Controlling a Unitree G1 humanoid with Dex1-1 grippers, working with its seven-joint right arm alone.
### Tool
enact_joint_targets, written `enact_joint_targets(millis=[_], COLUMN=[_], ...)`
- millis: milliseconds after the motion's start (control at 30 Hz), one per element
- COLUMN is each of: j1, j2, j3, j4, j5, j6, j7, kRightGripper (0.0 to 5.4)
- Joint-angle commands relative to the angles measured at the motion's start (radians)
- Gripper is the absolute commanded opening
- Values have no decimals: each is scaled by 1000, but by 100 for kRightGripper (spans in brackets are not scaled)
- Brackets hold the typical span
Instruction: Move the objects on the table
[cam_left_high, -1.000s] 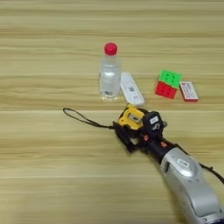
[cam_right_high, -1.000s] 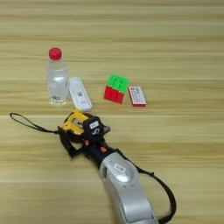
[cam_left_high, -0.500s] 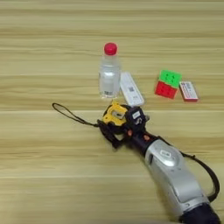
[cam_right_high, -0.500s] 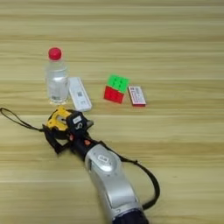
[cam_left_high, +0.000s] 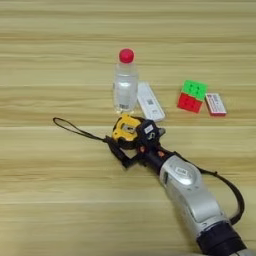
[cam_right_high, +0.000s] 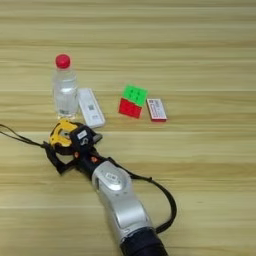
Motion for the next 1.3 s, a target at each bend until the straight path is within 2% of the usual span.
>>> enact_joint_targets(millis=[33, 200, 400, 500, 600, 800, 1067, 1300], j1=[-20, 44, 164, 209, 174, 36, -34, -50], j2=[1, -34, -84, -99, -66, -17, 3, 23], j3=[-7, -23, -71, -143, -238, -289, -297, -282], j4=[-100, -246, -471, -566, -528, -369, -293, -259], j5=[-10, -25, 2, 30, 30, 31, 4, -4], j6=[-35, -44, -55, -92, -128, -149, -266, -296], j7=[-22, -39, -45, -78, -179, -276, -328, -342], kRightGripper=[539, 539, 539, 539, 539, 539, 539, 539])
